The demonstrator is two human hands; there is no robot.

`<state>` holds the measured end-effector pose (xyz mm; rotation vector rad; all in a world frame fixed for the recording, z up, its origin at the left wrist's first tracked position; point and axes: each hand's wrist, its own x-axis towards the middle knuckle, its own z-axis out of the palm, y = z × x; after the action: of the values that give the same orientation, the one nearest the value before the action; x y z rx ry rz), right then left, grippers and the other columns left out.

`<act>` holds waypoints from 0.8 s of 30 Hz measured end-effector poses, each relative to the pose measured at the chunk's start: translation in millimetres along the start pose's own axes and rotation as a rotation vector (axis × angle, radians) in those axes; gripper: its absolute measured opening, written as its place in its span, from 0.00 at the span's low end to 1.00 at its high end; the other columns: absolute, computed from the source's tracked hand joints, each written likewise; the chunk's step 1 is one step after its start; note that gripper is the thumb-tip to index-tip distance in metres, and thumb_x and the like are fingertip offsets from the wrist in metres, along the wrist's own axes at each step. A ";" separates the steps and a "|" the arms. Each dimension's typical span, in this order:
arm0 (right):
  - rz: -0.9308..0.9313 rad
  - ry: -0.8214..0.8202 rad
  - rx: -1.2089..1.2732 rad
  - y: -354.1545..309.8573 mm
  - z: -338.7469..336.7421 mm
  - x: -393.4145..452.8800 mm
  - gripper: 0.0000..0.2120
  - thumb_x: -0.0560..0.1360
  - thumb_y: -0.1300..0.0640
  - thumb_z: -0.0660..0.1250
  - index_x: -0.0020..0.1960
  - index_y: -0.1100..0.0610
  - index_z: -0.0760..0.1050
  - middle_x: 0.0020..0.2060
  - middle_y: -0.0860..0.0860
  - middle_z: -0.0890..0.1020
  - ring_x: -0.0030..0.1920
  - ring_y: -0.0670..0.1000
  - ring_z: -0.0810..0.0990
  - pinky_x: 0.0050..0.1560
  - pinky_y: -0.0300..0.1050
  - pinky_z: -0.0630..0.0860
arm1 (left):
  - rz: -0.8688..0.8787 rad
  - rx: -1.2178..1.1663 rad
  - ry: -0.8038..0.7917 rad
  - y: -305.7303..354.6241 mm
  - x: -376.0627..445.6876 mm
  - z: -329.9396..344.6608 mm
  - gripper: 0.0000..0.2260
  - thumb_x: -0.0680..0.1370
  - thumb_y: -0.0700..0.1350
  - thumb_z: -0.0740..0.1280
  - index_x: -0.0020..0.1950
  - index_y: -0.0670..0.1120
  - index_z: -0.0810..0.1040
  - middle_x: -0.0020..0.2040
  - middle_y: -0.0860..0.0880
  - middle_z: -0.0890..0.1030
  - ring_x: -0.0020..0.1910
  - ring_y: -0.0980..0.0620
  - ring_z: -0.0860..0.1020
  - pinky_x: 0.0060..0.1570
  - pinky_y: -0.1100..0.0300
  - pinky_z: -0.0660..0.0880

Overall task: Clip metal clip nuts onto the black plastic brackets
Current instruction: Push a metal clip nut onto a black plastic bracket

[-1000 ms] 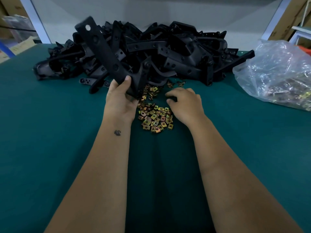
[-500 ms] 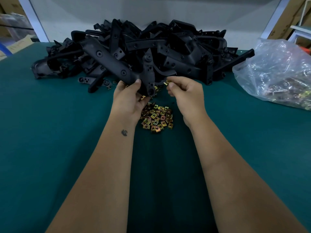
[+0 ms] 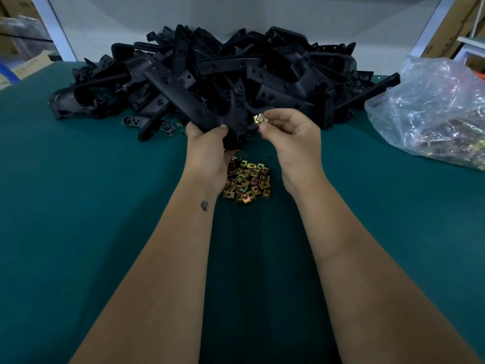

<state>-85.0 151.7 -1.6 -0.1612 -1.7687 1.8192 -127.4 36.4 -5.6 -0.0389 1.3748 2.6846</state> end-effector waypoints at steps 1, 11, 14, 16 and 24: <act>0.001 -0.002 -0.005 -0.3 0.6 0.0 0.11 0.72 0.68 0.72 0.43 0.53 0.81 0.39 0.50 0.83 0.43 0.45 0.81 0.51 0.41 0.79 | 0.000 -0.010 -0.008 -0.1 -0.5 0.8 0.13 0.82 0.32 0.59 0.64 0.44 0.68 0.62 0.45 0.78 0.58 0.47 0.80 0.59 0.48 0.79; 0.042 -0.100 -0.774 6.8 -7.0 -0.6 0.12 0.76 0.58 0.66 0.58 0.53 0.81 0.52 0.47 0.81 0.54 0.47 0.79 0.51 0.40 0.73 | 0.057 -0.240 0.134 16.5 9.9 -16.3 0.08 0.81 0.30 0.57 0.50 0.43 0.67 0.51 0.44 0.76 0.48 0.48 0.78 0.45 0.56 0.81; -0.015 -0.347 -0.996 2.7 2.2 -6.7 0.10 0.75 0.53 0.67 0.54 0.51 0.83 0.50 0.49 0.82 0.57 0.53 0.76 0.56 0.48 0.75 | 0.044 -0.213 0.162 16.0 11.6 -17.0 0.09 0.80 0.30 0.57 0.47 0.44 0.66 0.49 0.44 0.76 0.47 0.48 0.77 0.44 0.56 0.79; -0.047 -0.415 -1.080 1.8 6.0 -8.3 0.10 0.74 0.52 0.69 0.53 0.51 0.83 0.51 0.51 0.80 0.59 0.55 0.73 0.58 0.50 0.73 | 0.039 -0.174 0.166 14.3 11.8 -15.1 0.09 0.80 0.31 0.57 0.49 0.44 0.67 0.50 0.45 0.76 0.48 0.48 0.77 0.43 0.56 0.79; -0.020 -0.271 -0.789 6.9 7.6 -8.2 0.07 0.73 0.61 0.71 0.43 0.50 0.77 0.40 0.45 0.79 0.44 0.47 0.78 0.45 0.37 0.76 | 0.008 -0.127 0.095 9.5 6.6 -7.1 0.11 0.80 0.30 0.58 0.59 0.43 0.69 0.54 0.44 0.78 0.52 0.48 0.79 0.46 0.56 0.80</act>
<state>-84.2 141.5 -9.9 -0.2049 -2.5889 1.0693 -135.4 25.9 -2.7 -0.1750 1.2289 2.8065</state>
